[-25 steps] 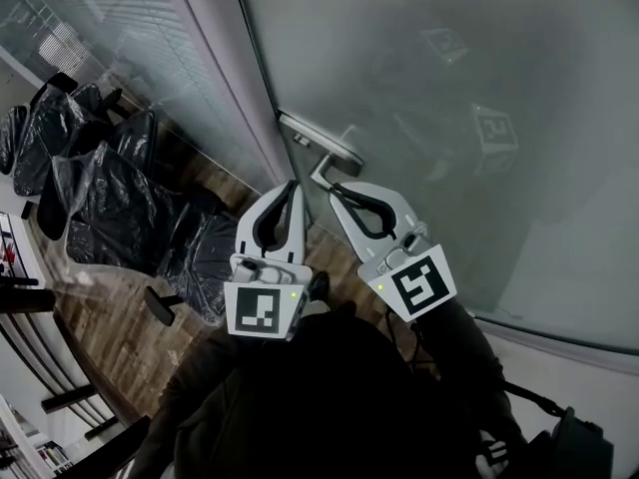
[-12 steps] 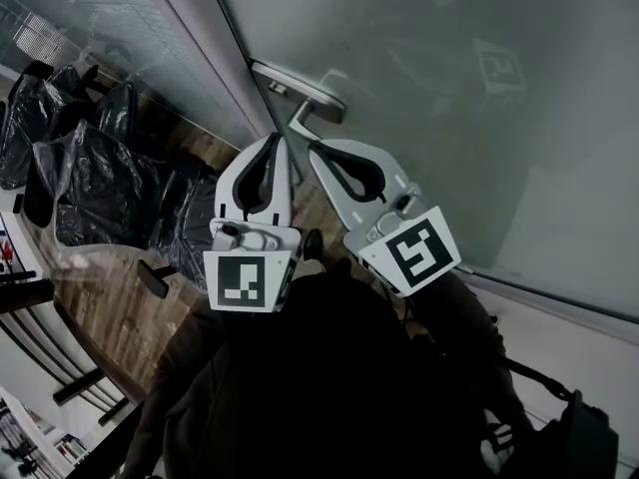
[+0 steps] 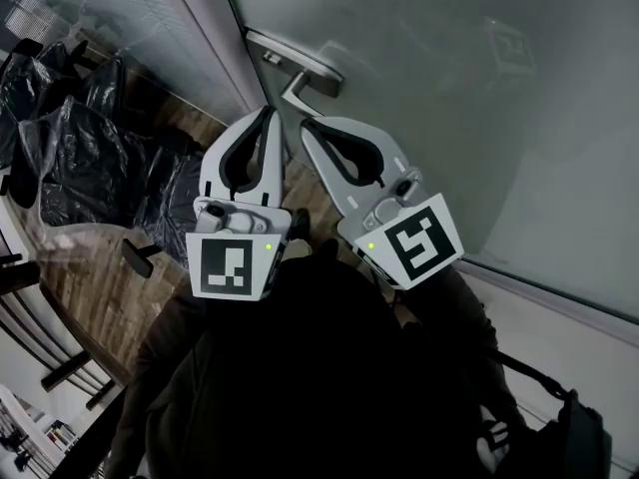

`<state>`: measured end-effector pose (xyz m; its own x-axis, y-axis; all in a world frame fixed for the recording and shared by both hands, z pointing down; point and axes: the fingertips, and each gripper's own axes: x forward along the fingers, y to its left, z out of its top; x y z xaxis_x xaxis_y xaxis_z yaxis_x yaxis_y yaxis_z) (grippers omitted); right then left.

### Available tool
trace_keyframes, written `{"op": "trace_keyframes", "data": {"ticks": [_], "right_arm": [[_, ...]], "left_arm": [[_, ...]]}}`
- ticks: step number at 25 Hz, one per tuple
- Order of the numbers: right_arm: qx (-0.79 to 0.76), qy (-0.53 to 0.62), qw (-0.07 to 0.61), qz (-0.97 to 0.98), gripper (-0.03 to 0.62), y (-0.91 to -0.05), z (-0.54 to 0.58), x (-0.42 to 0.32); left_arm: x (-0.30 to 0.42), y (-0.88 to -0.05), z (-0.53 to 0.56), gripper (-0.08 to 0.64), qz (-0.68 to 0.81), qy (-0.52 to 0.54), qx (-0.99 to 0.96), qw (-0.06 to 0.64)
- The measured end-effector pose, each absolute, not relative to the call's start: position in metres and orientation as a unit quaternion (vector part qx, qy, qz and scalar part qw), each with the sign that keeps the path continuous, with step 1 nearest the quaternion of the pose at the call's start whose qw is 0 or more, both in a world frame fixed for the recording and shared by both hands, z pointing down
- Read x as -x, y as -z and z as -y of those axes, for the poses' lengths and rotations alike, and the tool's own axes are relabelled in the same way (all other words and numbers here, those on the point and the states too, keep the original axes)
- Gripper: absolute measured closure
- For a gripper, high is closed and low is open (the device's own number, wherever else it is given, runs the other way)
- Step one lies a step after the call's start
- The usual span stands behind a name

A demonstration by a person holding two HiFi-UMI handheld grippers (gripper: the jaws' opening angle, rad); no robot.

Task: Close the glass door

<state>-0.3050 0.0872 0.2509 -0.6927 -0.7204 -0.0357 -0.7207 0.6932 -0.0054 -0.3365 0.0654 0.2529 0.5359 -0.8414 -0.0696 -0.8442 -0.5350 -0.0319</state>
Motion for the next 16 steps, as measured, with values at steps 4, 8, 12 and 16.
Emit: {"op": "trace_keyframes", "data": {"ticks": [4, 8, 12, 16], "right_arm": [[0.393, -0.003, 0.013, -0.92, 0.592, -0.254, -0.086, 0.307], [0.392, 0.0, 0.01, -0.92, 0.592, -0.258, -0.084, 0.308], [0.393, 0.002, 0.009, -0.92, 0.592, -0.26, -0.081, 0.309], [0.39, -0.001, 0.016, -0.921, 0.592, -0.261, -0.077, 0.308]], "left_arm": [[0.337, -0.253, -0.064, 0.563, -0.479, -0.022, 0.877, 0.033], [0.336, -0.257, -0.06, 0.563, -0.478, -0.022, 0.877, 0.032], [0.337, -0.258, -0.057, 0.563, -0.479, -0.024, 0.877, 0.032], [0.337, -0.262, -0.052, 0.563, -0.48, -0.025, 0.876, 0.029]]}}
